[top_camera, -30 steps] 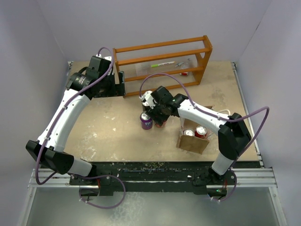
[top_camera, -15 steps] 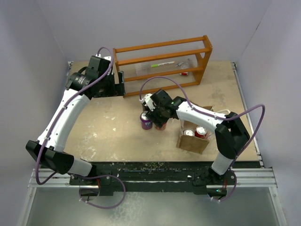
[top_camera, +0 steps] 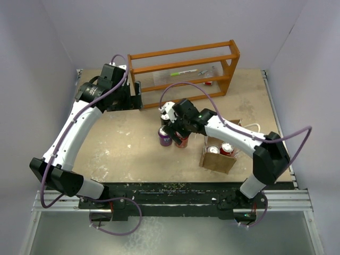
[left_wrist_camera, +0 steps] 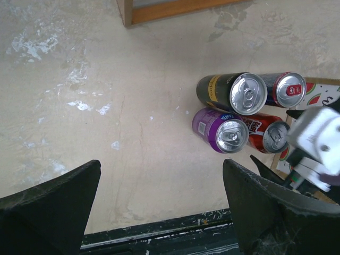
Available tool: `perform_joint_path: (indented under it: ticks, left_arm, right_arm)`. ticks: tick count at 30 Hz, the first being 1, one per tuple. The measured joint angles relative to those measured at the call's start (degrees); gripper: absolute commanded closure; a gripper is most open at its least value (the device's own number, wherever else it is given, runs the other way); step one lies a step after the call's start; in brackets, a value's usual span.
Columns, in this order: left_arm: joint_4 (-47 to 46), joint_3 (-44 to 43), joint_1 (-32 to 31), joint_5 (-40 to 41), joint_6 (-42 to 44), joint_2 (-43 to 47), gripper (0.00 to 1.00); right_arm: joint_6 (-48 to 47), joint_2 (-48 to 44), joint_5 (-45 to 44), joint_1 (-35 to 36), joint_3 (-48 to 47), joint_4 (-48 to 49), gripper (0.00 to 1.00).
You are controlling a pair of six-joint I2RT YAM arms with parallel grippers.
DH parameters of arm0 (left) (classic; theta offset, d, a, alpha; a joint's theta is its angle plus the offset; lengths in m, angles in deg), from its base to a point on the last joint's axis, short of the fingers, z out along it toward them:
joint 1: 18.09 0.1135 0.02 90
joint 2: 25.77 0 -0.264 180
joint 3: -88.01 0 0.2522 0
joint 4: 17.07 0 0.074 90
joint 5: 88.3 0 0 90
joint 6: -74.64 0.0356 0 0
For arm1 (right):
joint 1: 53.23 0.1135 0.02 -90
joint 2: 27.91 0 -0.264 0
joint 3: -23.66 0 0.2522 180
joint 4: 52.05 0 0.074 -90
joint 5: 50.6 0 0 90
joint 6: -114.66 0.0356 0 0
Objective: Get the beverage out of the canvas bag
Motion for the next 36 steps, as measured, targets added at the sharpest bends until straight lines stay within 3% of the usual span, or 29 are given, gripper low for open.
perform_joint_path:
  ticks: [11, 18, 22, 27, 36]
  left_arm:
    - [-1.4, 1.05, 0.04, -2.14, -1.79, 0.0, 0.01]
    - [-2.4, 1.18, 0.04, -3.56, -2.69, 0.0, 0.01]
    - [-2.56, 1.81, 0.04, -3.78, -2.99, 0.0, 0.01]
    - [-2.56, 1.99, 0.04, -3.74, -3.39, 0.0, 0.01]
    - [-2.56, 1.99, 0.04, -3.74, -3.39, -0.07, 0.01]
  right_arm:
    - [4.48, -14.86, -0.72, 0.0, -5.27, -1.46, 0.0]
    - [10.1, -24.81, -16.17, -0.44, -10.49, -2.56, 0.0]
    - [16.04, -24.76, -22.23, -7.48, -12.13, -7.13, 0.0]
    - [23.76, -24.63, -23.43, -18.88, -7.78, -13.99, 0.0]
    - [36.33, -27.8, -18.53, -22.77, -2.49, -23.15, 0.01]
